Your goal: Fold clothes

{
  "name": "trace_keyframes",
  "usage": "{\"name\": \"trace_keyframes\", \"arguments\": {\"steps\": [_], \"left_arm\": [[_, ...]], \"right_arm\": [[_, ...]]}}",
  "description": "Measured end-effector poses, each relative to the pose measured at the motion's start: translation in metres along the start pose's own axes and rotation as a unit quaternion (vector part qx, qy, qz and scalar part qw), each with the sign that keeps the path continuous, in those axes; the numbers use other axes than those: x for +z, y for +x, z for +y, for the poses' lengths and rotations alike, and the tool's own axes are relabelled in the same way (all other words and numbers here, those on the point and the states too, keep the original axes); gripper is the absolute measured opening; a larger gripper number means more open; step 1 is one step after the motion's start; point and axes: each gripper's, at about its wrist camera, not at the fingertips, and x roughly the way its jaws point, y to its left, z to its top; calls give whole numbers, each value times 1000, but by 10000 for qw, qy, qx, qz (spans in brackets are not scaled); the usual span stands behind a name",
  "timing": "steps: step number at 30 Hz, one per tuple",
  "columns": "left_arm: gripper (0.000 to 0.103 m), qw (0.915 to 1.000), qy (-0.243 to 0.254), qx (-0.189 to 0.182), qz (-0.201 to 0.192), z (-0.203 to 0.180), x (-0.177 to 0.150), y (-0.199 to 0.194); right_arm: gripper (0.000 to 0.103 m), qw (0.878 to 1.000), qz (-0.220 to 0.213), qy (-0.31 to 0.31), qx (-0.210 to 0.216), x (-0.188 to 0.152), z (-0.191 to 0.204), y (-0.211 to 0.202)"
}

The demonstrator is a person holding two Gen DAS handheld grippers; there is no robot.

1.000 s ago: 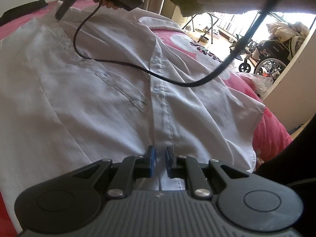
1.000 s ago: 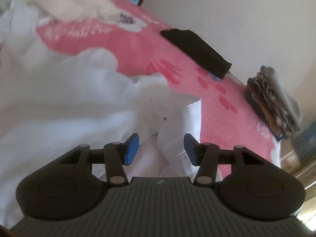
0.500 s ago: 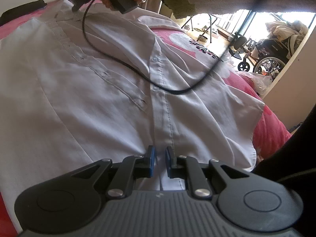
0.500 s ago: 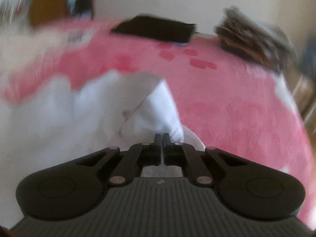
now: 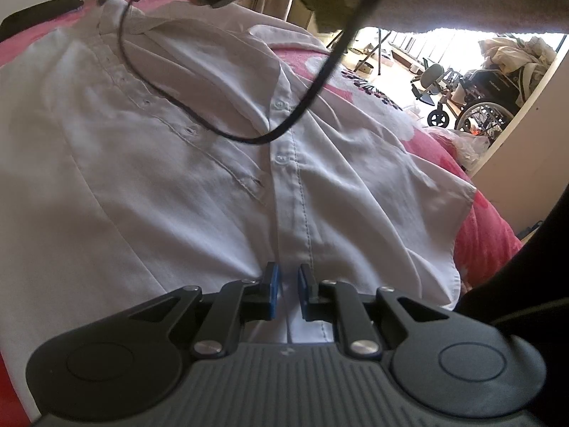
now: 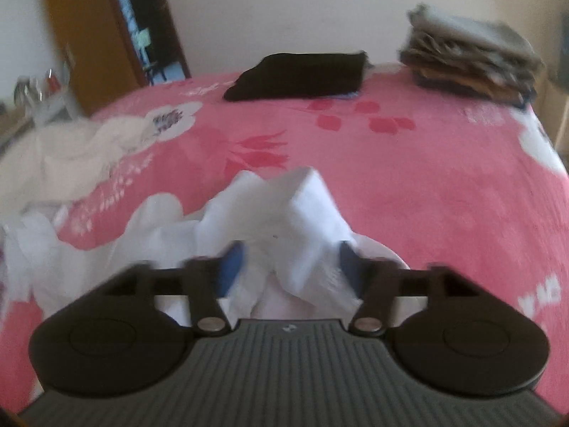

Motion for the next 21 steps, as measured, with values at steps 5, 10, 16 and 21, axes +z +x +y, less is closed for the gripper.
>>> {"name": "trace_keyframes", "arguments": {"steps": [5,10,16,21], "left_arm": [[14,10000,6,35,-8,-2,0,-1],[14,10000,5,41,-19,-2,0,-1],[14,10000,24,50,-22,-2,-1,-1],[14,9999,51,87,-21,-3,-1,-2]], "right_arm": [[71,9896,168,-1360,-443,-1,43,13],[67,9628,232,-2560,-840,-4,79,19],[58,9419,3,-3245,-868,-19,84,-1],[37,9183,310,-3859,-827,-37,90,13]]}}
